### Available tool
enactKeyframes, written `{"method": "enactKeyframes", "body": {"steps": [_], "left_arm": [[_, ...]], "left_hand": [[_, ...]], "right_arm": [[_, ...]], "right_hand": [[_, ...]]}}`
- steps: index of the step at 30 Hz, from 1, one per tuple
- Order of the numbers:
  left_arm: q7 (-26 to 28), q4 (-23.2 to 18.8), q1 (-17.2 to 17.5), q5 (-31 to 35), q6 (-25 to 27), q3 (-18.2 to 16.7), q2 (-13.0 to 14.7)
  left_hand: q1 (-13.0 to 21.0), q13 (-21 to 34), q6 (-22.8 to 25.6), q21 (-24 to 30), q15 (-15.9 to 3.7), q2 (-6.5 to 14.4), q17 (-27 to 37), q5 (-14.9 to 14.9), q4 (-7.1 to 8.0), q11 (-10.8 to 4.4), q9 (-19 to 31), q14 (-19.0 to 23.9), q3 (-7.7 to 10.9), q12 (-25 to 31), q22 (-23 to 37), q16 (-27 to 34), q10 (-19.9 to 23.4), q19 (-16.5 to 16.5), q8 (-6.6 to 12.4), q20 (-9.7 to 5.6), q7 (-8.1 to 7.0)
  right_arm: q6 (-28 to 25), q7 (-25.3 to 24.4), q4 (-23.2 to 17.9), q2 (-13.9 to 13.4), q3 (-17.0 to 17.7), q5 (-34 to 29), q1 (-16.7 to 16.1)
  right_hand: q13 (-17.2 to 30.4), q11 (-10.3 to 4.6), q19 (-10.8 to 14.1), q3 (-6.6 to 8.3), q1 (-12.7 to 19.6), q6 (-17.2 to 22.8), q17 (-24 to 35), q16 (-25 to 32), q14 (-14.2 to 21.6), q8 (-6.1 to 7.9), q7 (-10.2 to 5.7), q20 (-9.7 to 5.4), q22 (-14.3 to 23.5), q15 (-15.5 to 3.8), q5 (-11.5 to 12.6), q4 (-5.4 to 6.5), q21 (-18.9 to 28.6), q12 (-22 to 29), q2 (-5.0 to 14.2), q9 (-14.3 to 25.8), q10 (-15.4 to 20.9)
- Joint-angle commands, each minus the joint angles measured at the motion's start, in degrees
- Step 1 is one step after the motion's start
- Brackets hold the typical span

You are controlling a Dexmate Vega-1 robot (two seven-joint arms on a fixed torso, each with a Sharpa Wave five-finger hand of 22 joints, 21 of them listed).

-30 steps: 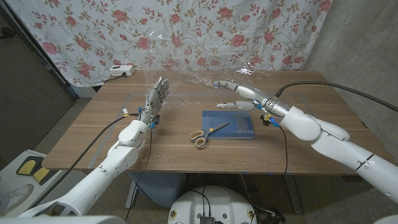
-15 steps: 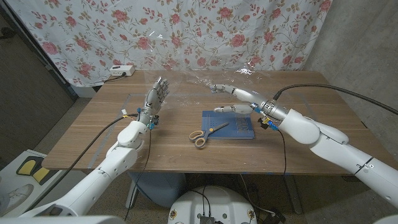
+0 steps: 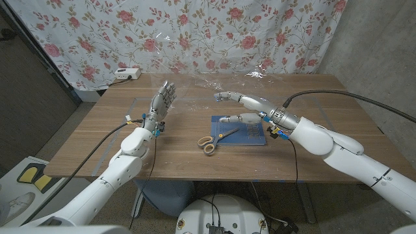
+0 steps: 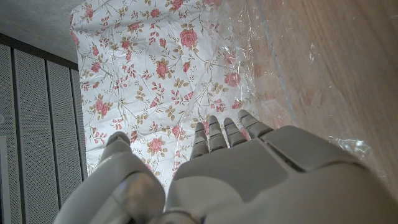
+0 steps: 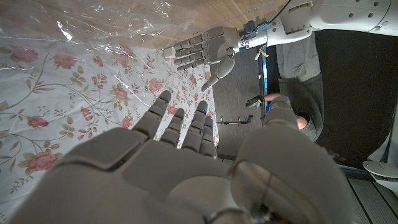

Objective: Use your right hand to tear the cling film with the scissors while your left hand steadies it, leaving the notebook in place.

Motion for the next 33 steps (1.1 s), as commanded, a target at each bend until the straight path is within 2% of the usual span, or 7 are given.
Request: {"method": "enactKeyframes", "body": {"steps": [1, 3, 7, 13, 30, 31, 33], "left_arm": [[-0.5, -0.9, 1.2, -0.7, -0.4, -0.4, 0.6], [-0.6, -1.0, 1.3, -0.8, -0.4, -0.5, 0.6], [-0.7, -1.1, 1.5, -0.8, -0.5, -0.4, 0.7], [-0.9, -1.1, 1.6, -0.9, -0.7, -0.6, 0.7], [-1.1, -1.2, 1.9, -0.8, -1.0, -0.5, 0.7], [-1.0, -1.3, 1.9, -0.8, -0.9, -0.5, 0.8], [-0.9, -1.4, 2.0, -0.8, -0.8, -0.5, 0.8]], "left_hand": [[0.0, 0.1, 0.4, 0.0, -0.47, 0.6, 0.1, 0.3, -0.11, 0.03, 0.2, 0.1, -0.05, 0.1, 0.3, 0.1, 0.2, 0.2, 0.02, 0.37, 0.05], [0.0, 0.1, 0.4, 0.0, -0.49, 0.6, 0.1, 0.3, -0.11, 0.09, 0.2, 0.2, -0.05, 0.1, 0.3, 0.1, 0.3, 0.2, 0.01, 0.37, 0.05], [0.0, 0.1, 0.4, 0.0, -0.43, 0.6, 0.1, 0.3, -0.13, 0.09, 0.2, 0.1, -0.06, 0.1, 0.3, 0.1, 0.3, 0.2, -0.02, 0.40, 0.08], [0.0, 0.1, 0.4, 0.0, -0.40, 0.7, 0.1, 0.3, -0.14, -0.01, 0.2, 0.2, -0.08, 0.1, 0.3, 0.1, 0.3, 0.2, -0.05, 0.40, 0.11], [-0.1, 0.1, 0.5, 0.0, -0.34, 0.8, 0.1, 0.3, -0.18, 0.07, 0.2, 0.2, -0.10, 0.1, 0.3, 0.1, 0.4, 0.2, -0.11, 0.41, 0.12], [-0.1, 0.1, 0.5, 0.0, -0.37, 0.8, 0.1, 0.3, -0.19, -0.02, 0.2, 0.2, -0.10, 0.1, 0.3, 0.1, 0.4, 0.2, -0.10, 0.41, 0.12], [-0.1, 0.1, 0.4, 0.0, -0.38, 0.8, 0.1, 0.3, -0.19, 0.02, 0.2, 0.2, -0.09, 0.1, 0.3, 0.1, 0.4, 0.2, -0.13, 0.41, 0.13]], "right_arm": [[-3.5, -1.1, -5.6, -0.5, 1.2, -6.1, -2.7], [-4.1, -1.2, -5.9, -0.5, 1.1, -7.0, -2.8], [-4.6, -1.5, -6.4, -0.5, 0.8, -8.6, -2.7], [-5.8, -1.2, -7.6, -0.7, 0.5, -10.5, -2.5], [-7.5, -1.2, -8.9, -1.1, -1.3, -16.8, -0.7], [-7.6, -1.4, -9.0, -1.1, -1.3, -17.4, -0.7], [-7.7, -1.4, -8.9, -1.0, -1.5, -17.4, -0.5]], "right_hand": [[0.1, 1.21, 0.7, 0.45, 1.1, 0.0, 0.0, 0.0, 0.5, -0.06, 0.11, -0.25, 0.1, -3.99, 0.5, -0.20, 0.1, -0.8, 0.00, 0.0, -0.8], [0.1, 1.49, 1.5, 0.75, 1.6, 0.5, 0.0, 0.1, 0.9, 0.04, -0.11, -0.56, 0.1, -3.80, 0.5, -0.22, 0.3, -1.1, 0.41, 0.0, -1.2], [0.0, 1.65, 3.9, 1.21, 2.8, 1.9, 0.0, 0.1, 1.8, 0.27, -0.23, -3.53, 0.2, -4.85, 0.3, -0.40, 0.8, -1.4, 0.62, -0.1, -1.1], [-0.1, 1.60, 5.0, 2.07, 4.7, 2.4, 0.0, 0.0, 2.4, 0.28, 0.17, -4.90, 0.1, -5.57, 0.4, -0.90, 0.8, -1.6, 1.20, -0.1, -0.9], [-0.2, 2.27, 8.7, 3.08, 7.3, 2.1, 0.4, 0.8, 5.6, -0.55, -0.19, -4.32, 0.4, -4.90, -0.2, -0.65, 1.3, -2.7, 1.66, -0.2, -3.1], [0.0, 1.59, 9.2, 3.23, 7.8, 2.6, 0.7, 1.3, 6.7, -0.50, -0.18, -4.28, 0.5, -5.15, -0.3, -0.56, 1.3, -1.5, 1.75, -0.2, -0.3], [0.0, 1.57, 9.6, 3.26, 7.9, 3.0, 0.8, 1.5, 7.2, -0.41, -0.19, -4.48, 0.5, -5.43, -0.3, -0.52, 1.4, -1.5, 1.77, -0.2, -0.1]]}}
